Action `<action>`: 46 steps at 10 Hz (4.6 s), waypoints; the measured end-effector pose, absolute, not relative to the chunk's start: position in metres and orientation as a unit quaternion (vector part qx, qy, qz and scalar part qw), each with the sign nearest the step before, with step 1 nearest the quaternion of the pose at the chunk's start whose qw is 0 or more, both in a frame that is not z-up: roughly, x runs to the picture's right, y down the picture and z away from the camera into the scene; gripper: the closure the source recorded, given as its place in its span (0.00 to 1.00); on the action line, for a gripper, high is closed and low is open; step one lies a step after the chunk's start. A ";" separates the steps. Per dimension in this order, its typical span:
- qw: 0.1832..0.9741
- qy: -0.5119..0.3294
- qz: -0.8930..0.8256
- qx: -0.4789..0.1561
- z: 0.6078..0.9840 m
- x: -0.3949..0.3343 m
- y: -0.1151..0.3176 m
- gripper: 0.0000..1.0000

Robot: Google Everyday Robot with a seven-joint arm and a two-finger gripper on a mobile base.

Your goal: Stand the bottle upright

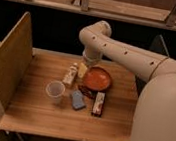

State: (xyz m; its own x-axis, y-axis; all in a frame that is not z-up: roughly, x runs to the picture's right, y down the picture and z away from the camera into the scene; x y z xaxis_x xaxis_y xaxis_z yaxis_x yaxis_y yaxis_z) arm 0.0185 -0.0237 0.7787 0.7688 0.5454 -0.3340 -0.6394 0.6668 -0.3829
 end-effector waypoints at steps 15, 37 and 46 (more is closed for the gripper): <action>0.908 0.096 0.326 -0.245 0.779 0.019 -0.024 0.20; 0.745 0.011 0.632 -0.214 0.874 -0.066 -0.115 0.20; 0.730 0.136 0.625 -0.240 0.951 -0.076 -0.076 0.20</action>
State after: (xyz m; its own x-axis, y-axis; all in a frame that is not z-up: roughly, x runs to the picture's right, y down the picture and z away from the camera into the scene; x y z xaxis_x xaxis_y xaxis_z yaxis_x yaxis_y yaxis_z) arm -0.0762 -0.0764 0.9506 0.1815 0.8478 -0.4983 -0.9780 0.1028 -0.1814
